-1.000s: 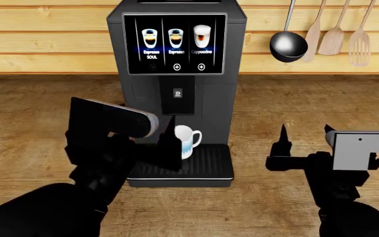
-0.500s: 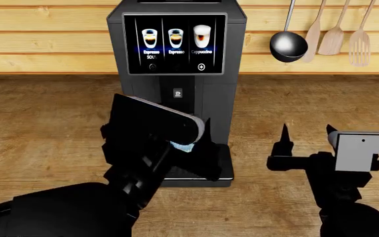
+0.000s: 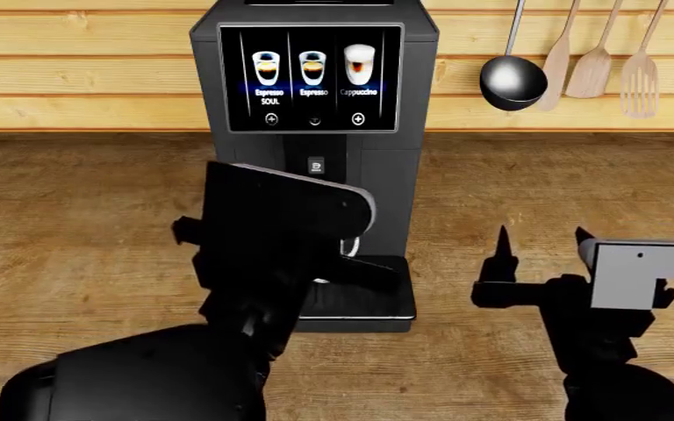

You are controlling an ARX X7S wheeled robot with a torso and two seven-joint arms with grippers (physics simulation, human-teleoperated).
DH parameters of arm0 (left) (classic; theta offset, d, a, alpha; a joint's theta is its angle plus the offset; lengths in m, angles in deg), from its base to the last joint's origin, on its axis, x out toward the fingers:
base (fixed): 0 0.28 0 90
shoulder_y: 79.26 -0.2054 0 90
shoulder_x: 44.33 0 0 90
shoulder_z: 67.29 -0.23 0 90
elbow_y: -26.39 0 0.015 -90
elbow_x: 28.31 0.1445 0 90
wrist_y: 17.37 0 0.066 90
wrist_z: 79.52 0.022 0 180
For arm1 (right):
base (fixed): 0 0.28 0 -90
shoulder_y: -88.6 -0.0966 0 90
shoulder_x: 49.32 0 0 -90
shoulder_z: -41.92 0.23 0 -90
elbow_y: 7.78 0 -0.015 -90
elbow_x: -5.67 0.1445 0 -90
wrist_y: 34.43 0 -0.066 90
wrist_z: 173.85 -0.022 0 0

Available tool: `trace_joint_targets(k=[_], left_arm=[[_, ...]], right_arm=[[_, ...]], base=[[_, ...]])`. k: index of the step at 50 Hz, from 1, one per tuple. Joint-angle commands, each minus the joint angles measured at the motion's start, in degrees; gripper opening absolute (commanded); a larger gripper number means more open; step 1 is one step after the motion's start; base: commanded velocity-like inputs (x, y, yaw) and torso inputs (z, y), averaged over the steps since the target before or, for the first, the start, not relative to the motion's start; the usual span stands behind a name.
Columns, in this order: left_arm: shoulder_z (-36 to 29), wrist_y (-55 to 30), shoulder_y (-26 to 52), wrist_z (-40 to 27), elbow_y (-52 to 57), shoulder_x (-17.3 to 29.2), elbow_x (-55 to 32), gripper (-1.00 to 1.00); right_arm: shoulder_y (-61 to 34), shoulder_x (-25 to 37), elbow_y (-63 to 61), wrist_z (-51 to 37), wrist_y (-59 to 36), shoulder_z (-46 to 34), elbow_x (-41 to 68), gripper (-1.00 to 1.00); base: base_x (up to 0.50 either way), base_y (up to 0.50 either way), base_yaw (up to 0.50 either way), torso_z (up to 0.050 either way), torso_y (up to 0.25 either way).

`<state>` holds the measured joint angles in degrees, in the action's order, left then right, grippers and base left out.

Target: Press the button on the coffee machine to serve coffee.

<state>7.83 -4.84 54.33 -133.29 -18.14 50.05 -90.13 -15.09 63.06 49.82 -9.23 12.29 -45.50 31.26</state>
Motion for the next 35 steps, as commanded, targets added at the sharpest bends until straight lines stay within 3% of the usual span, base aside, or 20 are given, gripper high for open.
trace_joint_targets(k=[1, 19, 35], left_arm=[[-5.03, 5.91, 0.07, -1.37, -1.4, 1.19, 7.82, -1.0], [-9.19, 12.07, 0.37, 1.23, -6.06, 3.13, 12.22, -1.0], [-10.36, 12.37, 0.34, 1.29, -6.25, 3.56, 10.71, -1.0]], right_arm=[[0.23, -0.14, 0.7, 0.11, 0.77, -0.36, -0.01, 1.0], [0.41, -0.21, 1.04, -0.13, 1.13, -0.56, 0.19, 1.0], [0.41, 0.01, 1.26, -0.32, 1.3, -0.68, 0.33, 1.0]], base=[[0.0, 0.0, 0.0, 0.0, 0.0], [0.0, 0.0, 0.0, 0.0, 0.0], [0.0, 0.0, 0.0, 0.0, 0.0]])
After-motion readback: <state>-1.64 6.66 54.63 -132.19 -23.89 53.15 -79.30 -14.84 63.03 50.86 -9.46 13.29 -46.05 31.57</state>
